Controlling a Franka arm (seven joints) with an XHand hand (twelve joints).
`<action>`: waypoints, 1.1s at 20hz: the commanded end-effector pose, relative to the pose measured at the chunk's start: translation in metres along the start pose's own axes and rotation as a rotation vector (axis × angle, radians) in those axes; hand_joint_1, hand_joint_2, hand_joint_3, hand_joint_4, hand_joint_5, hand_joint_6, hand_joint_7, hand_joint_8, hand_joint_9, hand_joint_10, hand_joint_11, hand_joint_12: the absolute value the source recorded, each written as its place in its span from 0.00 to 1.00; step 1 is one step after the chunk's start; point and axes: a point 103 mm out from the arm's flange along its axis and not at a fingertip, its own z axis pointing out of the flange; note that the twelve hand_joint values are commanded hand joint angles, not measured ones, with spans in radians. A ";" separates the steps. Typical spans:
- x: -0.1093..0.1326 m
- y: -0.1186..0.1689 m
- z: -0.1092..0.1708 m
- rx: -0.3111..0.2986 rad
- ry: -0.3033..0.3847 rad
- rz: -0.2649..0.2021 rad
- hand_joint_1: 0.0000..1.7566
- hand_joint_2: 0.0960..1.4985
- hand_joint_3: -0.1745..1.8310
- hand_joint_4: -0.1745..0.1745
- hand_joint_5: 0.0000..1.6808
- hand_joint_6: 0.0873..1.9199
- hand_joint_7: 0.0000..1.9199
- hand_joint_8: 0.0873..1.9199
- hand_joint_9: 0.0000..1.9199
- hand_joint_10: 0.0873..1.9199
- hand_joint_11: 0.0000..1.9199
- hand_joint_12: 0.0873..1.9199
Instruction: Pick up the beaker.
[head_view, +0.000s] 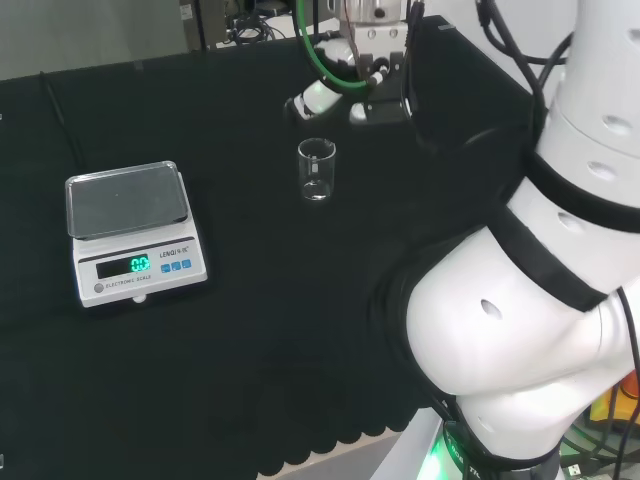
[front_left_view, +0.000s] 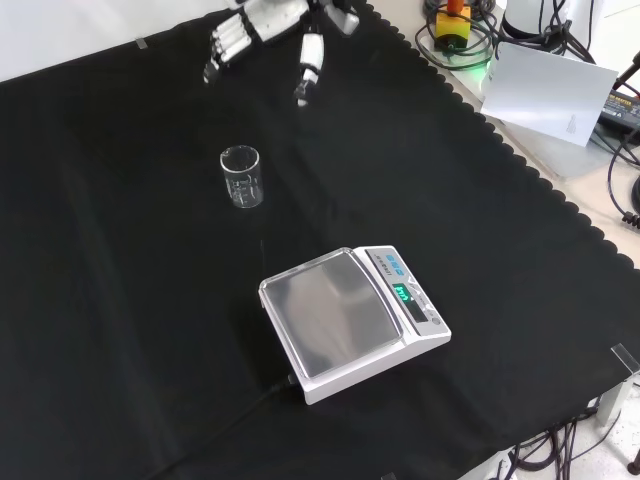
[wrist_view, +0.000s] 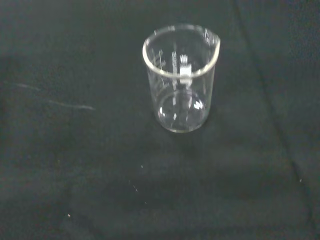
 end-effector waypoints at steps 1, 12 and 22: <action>-0.025 0.046 0.042 0.047 0.056 0.029 0.28 0.43 0.20 0.53 0.03 0.00 0.00 0.29 0.04 0.40 0.00 0.60; -0.020 0.072 0.082 0.104 0.078 0.025 0.28 0.43 0.20 0.52 0.03 0.00 0.00 0.29 0.04 0.40 0.00 0.60; -0.015 0.091 0.100 0.136 0.084 0.028 0.26 0.44 0.18 0.56 0.01 0.00 0.00 0.20 0.01 0.40 0.00 0.56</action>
